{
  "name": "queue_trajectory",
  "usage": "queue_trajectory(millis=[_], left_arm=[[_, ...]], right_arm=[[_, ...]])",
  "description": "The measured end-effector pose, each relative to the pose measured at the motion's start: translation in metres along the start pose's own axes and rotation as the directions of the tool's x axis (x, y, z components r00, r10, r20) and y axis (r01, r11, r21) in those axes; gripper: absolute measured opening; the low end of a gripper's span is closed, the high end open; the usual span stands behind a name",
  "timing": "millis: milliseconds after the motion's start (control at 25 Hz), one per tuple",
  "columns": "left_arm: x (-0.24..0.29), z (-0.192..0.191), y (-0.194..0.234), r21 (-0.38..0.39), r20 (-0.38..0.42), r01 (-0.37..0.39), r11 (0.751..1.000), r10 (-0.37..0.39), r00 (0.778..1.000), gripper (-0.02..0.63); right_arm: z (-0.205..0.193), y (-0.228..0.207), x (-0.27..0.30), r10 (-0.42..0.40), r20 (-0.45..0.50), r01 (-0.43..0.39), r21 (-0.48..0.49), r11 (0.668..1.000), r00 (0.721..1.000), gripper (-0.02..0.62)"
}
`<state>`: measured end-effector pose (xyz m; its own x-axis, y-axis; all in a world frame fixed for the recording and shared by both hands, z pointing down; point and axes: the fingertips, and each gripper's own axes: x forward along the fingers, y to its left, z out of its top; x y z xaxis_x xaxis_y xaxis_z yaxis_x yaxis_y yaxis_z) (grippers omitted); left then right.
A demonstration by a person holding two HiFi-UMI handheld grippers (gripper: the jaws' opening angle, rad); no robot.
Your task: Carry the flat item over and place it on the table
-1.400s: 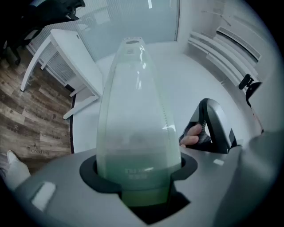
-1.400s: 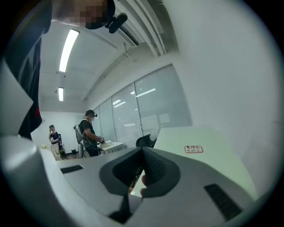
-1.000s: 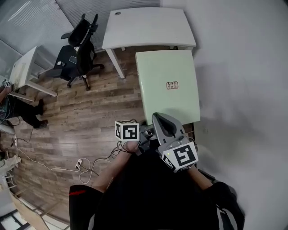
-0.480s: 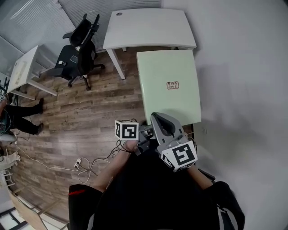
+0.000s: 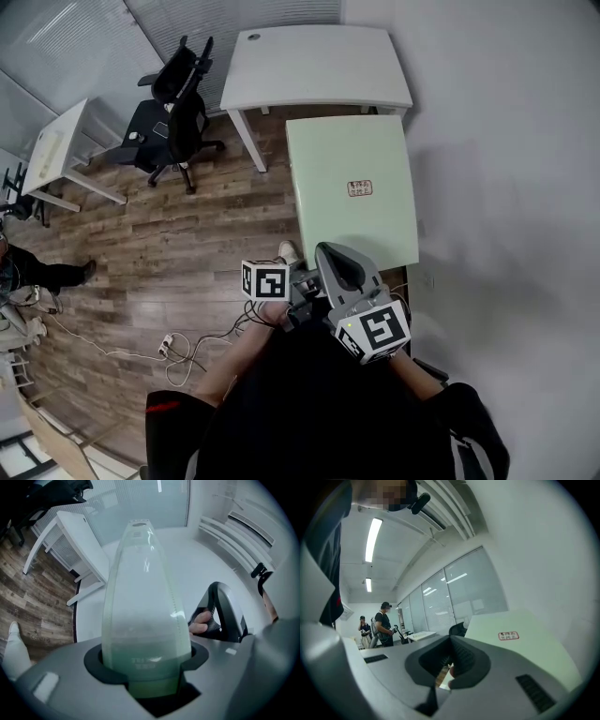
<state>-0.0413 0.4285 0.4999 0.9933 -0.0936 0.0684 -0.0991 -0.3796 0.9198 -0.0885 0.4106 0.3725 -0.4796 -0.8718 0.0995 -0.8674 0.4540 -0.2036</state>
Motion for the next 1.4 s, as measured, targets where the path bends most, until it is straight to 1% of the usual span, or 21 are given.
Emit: queue_trajectory(millis=[280, 560, 640, 760, 880, 1040, 1120, 1280, 1400], left_arm=[[0.001, 0.000, 0.007, 0.001, -0.014, -0.001, 1.000, 0.001, 1.000, 0.285], [0.005, -0.003, 0.014, 0.002, -0.008, 0.002, 1.000, -0.002, 1.000, 0.285], [0.006, -0.002, 0.012, 0.006, -0.006, 0.006, 1.000, -0.006, 1.000, 0.285], [0.010, 0.011, 0.017, 0.008, -0.018, -0.004, 1.000, 0.004, 1.000, 0.285], [0.014, 0.018, 0.022, 0.006, -0.035, -0.010, 1.000, 0.010, 0.999, 0.285], [0.035, 0.058, 0.037, -0.014, -0.032, -0.016, 1.000, 0.015, 0.999, 0.285], [0.041, 0.075, 0.042, -0.024, -0.030, -0.012, 1.000, 0.011, 1.000, 0.284], [0.048, 0.099, 0.057, -0.034, -0.029, -0.012, 0.999, 0.011, 1.000, 0.282], [0.052, 0.114, 0.058, -0.048, -0.038, 0.000, 0.999, -0.002, 0.999, 0.282]], right_arm=[[-0.005, -0.003, 0.004, -0.016, -0.011, 0.016, 0.006, 1.000, 1.000, 0.002], [-0.016, -0.010, -0.002, -0.045, -0.017, 0.045, 0.000, 0.999, 0.999, 0.002], [-0.013, -0.012, -0.003, -0.057, -0.014, 0.057, -0.003, 0.998, 0.998, 0.002], [-0.003, -0.023, 0.006, -0.068, -0.006, 0.068, -0.008, 0.998, 0.998, 0.002], [0.000, -0.034, 0.014, -0.090, -0.004, 0.091, 0.008, 0.996, 0.996, 0.002], [0.009, -0.071, 0.045, -0.088, -0.024, 0.089, 0.020, 0.996, 0.996, 0.002], [0.012, -0.083, 0.058, -0.087, -0.034, 0.088, 0.027, 0.996, 0.996, 0.002], [0.014, -0.101, 0.080, -0.097, -0.042, 0.099, 0.034, 0.995, 0.994, 0.002], [0.020, -0.111, 0.093, -0.108, -0.047, 0.109, 0.031, 0.994, 0.993, 0.002]])
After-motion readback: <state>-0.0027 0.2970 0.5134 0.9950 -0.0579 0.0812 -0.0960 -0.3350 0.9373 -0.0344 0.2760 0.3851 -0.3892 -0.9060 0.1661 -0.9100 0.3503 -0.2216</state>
